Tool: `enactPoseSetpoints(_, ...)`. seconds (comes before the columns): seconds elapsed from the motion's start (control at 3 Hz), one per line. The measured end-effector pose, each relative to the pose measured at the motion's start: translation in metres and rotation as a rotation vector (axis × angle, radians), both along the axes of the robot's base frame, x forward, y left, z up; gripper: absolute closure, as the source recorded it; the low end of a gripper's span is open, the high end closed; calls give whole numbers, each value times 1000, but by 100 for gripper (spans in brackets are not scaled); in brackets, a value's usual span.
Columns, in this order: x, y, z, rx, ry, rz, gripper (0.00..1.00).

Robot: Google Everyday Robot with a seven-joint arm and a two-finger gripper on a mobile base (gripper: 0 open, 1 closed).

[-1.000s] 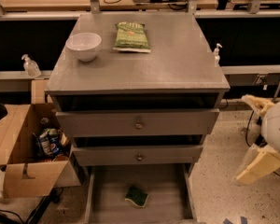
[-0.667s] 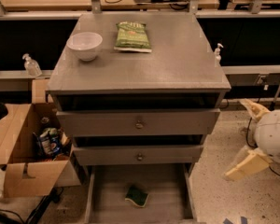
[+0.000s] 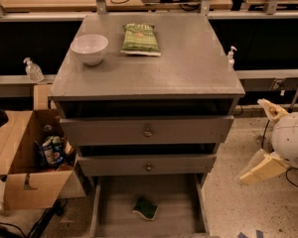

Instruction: Pick sponge from bottom drawer and place on counter

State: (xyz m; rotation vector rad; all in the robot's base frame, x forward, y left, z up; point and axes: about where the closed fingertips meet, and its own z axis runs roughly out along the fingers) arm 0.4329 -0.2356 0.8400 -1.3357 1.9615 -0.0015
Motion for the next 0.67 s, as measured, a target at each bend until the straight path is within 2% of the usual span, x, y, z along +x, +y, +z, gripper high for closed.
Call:
enactPoseSetpoints(0.33, 6, 17, -36, 47, 34, -2, 0)
enactPoseSetpoints(0.67, 17, 41, -112, 142, 77, -26, 0)
